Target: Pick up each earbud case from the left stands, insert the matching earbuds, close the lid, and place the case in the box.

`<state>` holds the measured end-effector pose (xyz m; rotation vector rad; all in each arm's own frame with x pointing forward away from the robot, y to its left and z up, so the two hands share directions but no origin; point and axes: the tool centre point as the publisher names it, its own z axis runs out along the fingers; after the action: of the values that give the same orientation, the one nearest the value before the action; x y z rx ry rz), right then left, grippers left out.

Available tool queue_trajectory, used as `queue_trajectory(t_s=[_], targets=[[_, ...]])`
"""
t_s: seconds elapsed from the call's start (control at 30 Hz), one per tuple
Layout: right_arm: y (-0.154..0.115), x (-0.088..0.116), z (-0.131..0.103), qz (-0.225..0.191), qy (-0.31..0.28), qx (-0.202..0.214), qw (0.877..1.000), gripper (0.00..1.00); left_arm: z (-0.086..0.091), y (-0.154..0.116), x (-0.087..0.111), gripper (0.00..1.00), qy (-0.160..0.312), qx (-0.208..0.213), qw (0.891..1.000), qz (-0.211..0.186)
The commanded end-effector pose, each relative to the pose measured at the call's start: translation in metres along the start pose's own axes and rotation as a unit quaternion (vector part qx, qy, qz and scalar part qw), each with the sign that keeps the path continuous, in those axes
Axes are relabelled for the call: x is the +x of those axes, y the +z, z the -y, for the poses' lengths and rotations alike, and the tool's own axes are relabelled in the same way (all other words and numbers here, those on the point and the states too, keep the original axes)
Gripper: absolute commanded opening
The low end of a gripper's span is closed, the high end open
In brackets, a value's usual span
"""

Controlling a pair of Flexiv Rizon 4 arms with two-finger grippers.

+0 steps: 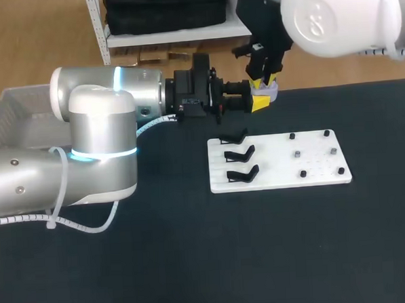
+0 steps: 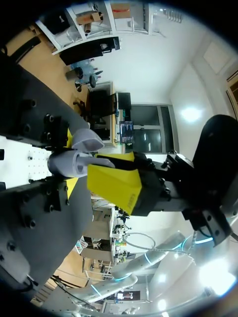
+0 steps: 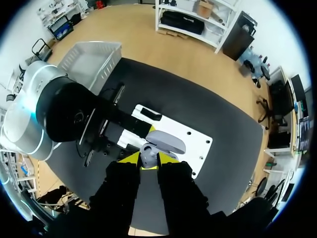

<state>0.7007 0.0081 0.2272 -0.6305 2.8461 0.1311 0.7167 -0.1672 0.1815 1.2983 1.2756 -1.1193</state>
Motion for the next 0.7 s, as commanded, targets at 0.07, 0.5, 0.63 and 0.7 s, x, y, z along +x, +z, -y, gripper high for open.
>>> queue_trajectory(t_s=[0.07, 0.5, 0.63, 0.7], targets=[[0.0024, -0.0026, 0.0005, -0.004, 0.0, 0.001, 1.0, 0.0, 0.0013, -0.0003, 0.0013, 0.0, 0.003, -0.003, 1.0, 0.004], [0.0067, -0.0036, 0.0, -0.014, -0.006, 0.006, 1.0, 0.0, 0.0013, -0.0003, 0.0013, 0.0, 0.003, -0.003, 1.0, 0.004], [0.0075, -0.0036, -0.001, -0.018, -0.01, 0.008, 1.0, 0.0, 0.0013, -0.0003, 0.0013, 0.0, 0.003, -0.003, 1.0, 0.004], [0.0075, -0.0036, -0.0011, -0.018, -0.011, 0.007, 1.0, 0.09, 0.0013, -0.0003, 0.0013, 0.0, 0.003, -0.003, 1.0, 0.004]])
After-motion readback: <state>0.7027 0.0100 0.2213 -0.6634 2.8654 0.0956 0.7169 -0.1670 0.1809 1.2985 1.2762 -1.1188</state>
